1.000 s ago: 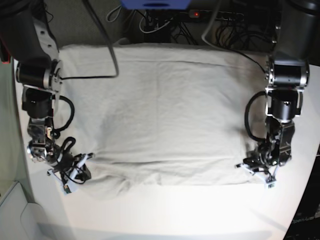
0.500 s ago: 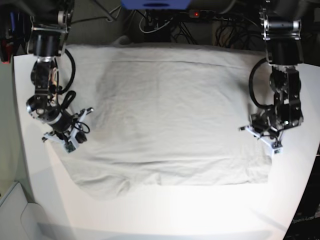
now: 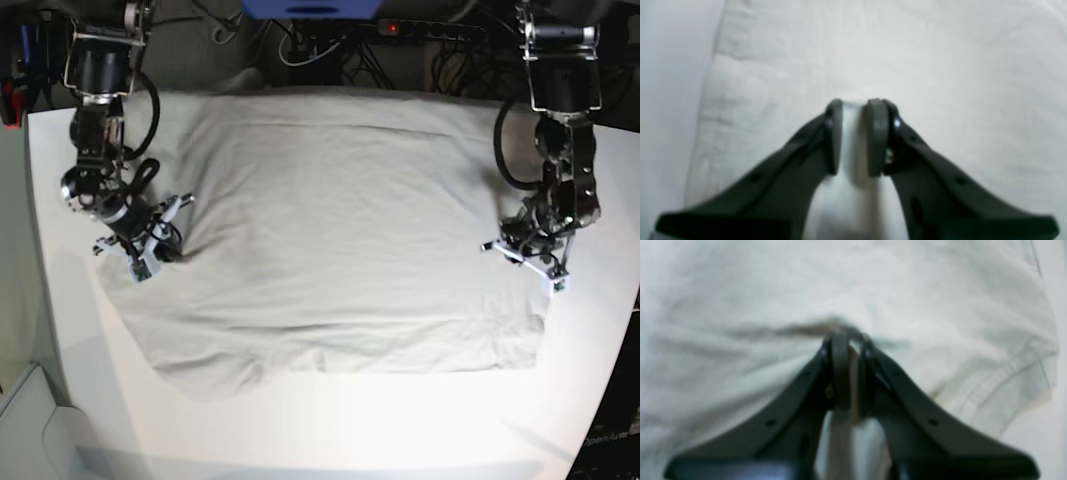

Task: Layout the t-shirt on the table in an organized manner, then fold the t-shirt properly
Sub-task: 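Lift the pinched fabric and fold it toward the collar with both grippers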

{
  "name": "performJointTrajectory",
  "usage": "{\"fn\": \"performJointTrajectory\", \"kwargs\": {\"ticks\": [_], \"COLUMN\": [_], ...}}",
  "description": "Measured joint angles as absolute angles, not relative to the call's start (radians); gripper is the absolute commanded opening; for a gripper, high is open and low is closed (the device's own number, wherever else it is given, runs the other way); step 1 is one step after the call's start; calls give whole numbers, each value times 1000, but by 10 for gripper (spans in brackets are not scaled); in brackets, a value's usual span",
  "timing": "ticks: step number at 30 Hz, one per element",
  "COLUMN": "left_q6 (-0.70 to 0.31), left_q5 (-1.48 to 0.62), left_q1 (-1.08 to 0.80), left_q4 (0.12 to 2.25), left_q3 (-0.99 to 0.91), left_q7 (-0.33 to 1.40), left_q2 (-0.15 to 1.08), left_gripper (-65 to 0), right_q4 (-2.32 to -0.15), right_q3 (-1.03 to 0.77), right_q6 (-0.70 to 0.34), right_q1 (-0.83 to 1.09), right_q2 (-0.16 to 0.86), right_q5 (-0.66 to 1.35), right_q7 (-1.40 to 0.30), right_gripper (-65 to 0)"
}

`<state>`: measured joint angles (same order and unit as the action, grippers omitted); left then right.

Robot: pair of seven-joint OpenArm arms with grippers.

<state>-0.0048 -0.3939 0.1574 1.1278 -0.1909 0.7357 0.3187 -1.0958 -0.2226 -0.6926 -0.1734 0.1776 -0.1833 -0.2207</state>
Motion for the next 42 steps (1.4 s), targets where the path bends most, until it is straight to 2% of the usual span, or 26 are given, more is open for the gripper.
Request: {"fn": "performJointTrajectory", "kwargs": {"ticks": [8,14,19,25,28,32,37,42], "left_q6": [-6,-7,-4,-4,-4,-4,-4,-4], "left_q5": [-384,-225,-130,-116,-120,-121,-123,-117], "left_q1": [244,346,433,476,464,442,343,219], "left_q4": [997,865,741,711,768,881,1085,1276], "left_q3": [-188,-189,-190,-190,-190,-191,-199,-299], "left_q7": [672,602,511,514,581,757,897,992], "left_q2": [342,319,281,265,255,255,262,274], "left_gripper": [-514,-514,-514,-514,-514,-514,-514,-514], "right_q4": [-937,-824,-733,-721,-722,-751,-930,-1114], "right_q3": [-222,-220,-213,-217,-218,-220,-222,-219], "right_q6": [-694,-695,-695,-695,-695,-695,-695,-695], "right_q1": [-307,-413,-472,-498,-534,-537,-455,-330], "right_q2": [199,200,197,199,206,235,228,184], "right_q5": [-179,-201,-225,-234,-231,-231,-231,-225], "right_q7": [-223,-242,-178,-171,-170,-174,-171,-214], "right_gripper": [-602,-602,-602,-602,-602,-602,-602,-602]}}
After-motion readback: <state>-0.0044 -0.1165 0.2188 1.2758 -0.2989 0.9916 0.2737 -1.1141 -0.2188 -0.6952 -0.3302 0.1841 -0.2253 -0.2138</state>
